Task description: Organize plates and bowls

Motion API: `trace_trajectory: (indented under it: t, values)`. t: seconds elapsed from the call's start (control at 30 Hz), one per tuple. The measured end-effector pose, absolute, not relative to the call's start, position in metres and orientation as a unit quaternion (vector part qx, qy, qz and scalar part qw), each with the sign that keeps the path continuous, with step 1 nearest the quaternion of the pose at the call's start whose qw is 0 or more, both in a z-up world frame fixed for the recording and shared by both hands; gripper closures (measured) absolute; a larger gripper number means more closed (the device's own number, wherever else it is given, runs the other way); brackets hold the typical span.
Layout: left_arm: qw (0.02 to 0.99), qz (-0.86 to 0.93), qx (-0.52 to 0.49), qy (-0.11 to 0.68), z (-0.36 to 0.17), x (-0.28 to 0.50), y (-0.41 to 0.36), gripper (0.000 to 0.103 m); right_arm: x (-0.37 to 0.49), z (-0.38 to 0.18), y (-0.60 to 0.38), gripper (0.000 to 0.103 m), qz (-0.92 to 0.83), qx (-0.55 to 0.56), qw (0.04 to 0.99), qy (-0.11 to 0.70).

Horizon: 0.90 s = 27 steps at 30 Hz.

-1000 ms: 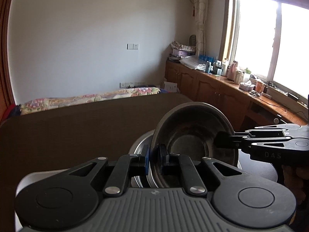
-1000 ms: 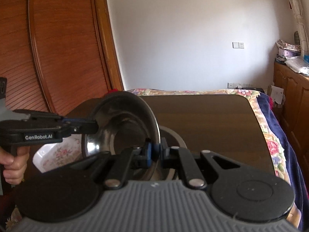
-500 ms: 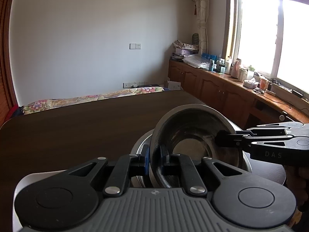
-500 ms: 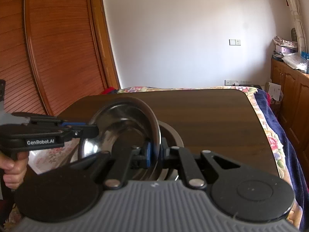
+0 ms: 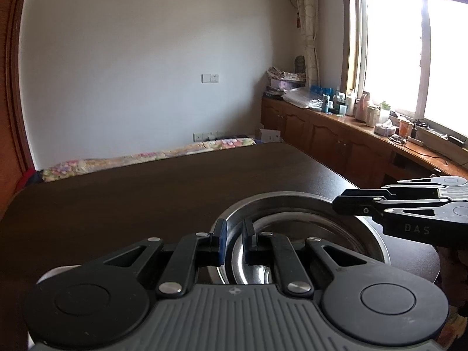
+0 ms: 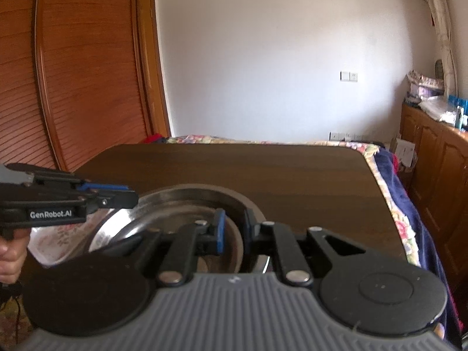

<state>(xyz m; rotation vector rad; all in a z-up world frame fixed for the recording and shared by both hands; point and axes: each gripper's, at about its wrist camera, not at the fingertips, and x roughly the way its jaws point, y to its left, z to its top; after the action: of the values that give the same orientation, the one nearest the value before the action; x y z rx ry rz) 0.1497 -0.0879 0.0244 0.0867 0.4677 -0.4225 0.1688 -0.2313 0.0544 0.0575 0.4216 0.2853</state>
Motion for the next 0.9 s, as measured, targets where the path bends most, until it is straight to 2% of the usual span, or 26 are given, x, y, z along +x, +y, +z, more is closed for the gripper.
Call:
trace_trajectory:
  t: [0.07, 0.13, 0.3, 0.33, 0.37, 0.43, 0.53, 0.63, 0.73, 0.8, 0.87, 0.9]
  values:
    - [0.952, -0.207, 0.038, 0.223, 0.026, 0.142, -0.086, 0.057, 0.164, 0.055, -0.231, 0.089, 0.143, 0.031, 0.968, 0.202]
    - [0.956, -0.200, 0.033, 0.210, 0.028, 0.132, -0.082, 0.045, 0.156, 0.056, -0.230, 0.088, 0.142, 0.030, 0.970, 0.193]
    - [0.968, -0.180, 0.036, 0.174, 0.029, 0.104, -0.076, 0.027, 0.132, 0.057, -0.222, 0.087, 0.136, 0.025, 0.977, 0.162]
    - [0.969, -0.177, 0.032, 0.168, 0.029, 0.098, -0.075, 0.023, 0.129, 0.057, -0.222, 0.084, 0.135, 0.023, 0.978, 0.156]
    - [0.971, -0.174, 0.029, 0.164, 0.028, 0.092, -0.073, 0.021, 0.124, 0.057, -0.221, 0.075, 0.132, 0.022, 0.980, 0.149]
    - [0.974, -0.165, 0.027, 0.154, 0.026, 0.081, -0.070, 0.014, 0.117, 0.056, -0.219, 0.067, 0.131, 0.023, 0.981, 0.140]
    - [0.977, -0.156, 0.025, 0.142, 0.022, 0.069, -0.066, 0.005, 0.108, 0.054, -0.218, 0.064, 0.126, 0.022, 0.983, 0.129]
    - [0.980, -0.146, 0.025, 0.133, 0.017, 0.063, -0.059, 0.000, 0.104, 0.050, -0.220, 0.056, 0.123, 0.028, 0.984, 0.124]
    - [0.982, -0.138, 0.024, 0.126, 0.013, 0.060, -0.055, 0.000, 0.104, 0.047, -0.221, 0.048, 0.114, 0.027, 0.986, 0.120]
    - [0.983, -0.131, 0.018, 0.126, 0.010, 0.061, -0.053, 0.000, 0.105, 0.046, -0.222, 0.041, 0.108, 0.026, 0.987, 0.117]
    - [0.983, -0.129, 0.013, 0.128, 0.005, 0.064, -0.052, 0.000, 0.106, 0.042, -0.225, 0.029, 0.106, 0.033, 0.987, 0.116]
    - [0.983, -0.128, 0.010, 0.129, 0.003, 0.066, -0.051, 0.000, 0.108, 0.041, -0.227, 0.028, 0.104, 0.037, 0.987, 0.115]
